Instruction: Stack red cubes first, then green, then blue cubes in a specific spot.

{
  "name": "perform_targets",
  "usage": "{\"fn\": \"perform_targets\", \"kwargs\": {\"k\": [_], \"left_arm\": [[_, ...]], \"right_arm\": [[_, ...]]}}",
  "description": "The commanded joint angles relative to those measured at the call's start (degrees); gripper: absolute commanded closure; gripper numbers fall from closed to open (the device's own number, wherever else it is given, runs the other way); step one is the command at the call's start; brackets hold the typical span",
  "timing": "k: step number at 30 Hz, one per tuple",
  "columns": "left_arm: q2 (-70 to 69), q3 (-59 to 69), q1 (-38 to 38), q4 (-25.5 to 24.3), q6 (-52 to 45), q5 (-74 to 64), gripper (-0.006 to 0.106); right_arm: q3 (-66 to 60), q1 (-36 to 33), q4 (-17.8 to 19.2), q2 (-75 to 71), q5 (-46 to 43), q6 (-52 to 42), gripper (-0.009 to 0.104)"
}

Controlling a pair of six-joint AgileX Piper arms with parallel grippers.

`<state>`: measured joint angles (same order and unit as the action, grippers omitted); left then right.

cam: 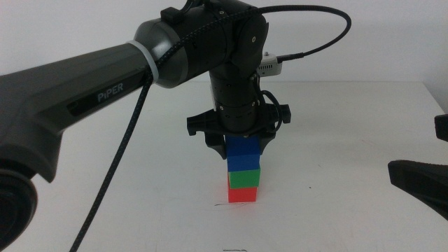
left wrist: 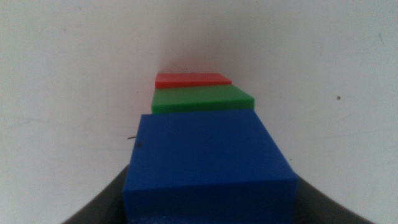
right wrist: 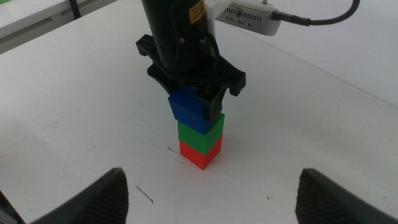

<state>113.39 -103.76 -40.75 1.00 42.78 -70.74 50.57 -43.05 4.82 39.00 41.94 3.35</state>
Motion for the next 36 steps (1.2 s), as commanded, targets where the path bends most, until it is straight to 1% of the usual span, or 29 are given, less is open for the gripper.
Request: {"fn": "perform_targets", "kwargs": {"k": [1,9,10,17,21,25,29,36], "left_arm": [[-2.7,-1.8,-0.4,-0.4,0.0,2.3,0.101],[-2.7,-1.8,-0.4,-0.4,0.0,2.7,0.101],[-2.7,-1.8,-0.4,-0.2,-0.8,2.3,0.083],[-2.7,-1.8,-0.4,0.7,-2.7,2.6,0.051],[-2.7,-1.8,-0.4,0.6,-2.7,2.9,0.029],[-2.7,-1.8,-0.4,0.6,-3.3,2.9,0.015],[-2.7,-1.8,-0.4,0.7,-4.2,2.7,0.008],[-2.7,-5.1,-0.4,0.7,-4.7,-2.4,0.008]], "right_arm": [[1.6,0.4,1.1,-0.1,-3.9,-0.7,0.001],[1.6,0.4,1.1,-0.1,-3.9,-0.7,0.001],[1.6,0.4,1.1,-0.1,-3.9,-0.7,0.001],[1.6,0.4,1.1,-0.1,-3.9,-0.7,0.001],[1.6,0.4,1.1,-0.1,-3.9,-0.7,0.001],[1.6,0.4,1.1,-0.1,-3.9,-0.7,0.001],[1.6,0.4,1.1,-0.1,-3.9,-0.7,0.001],[1.6,0.4,1.1,-0.1,-3.9,-0.7,0.001]]}}
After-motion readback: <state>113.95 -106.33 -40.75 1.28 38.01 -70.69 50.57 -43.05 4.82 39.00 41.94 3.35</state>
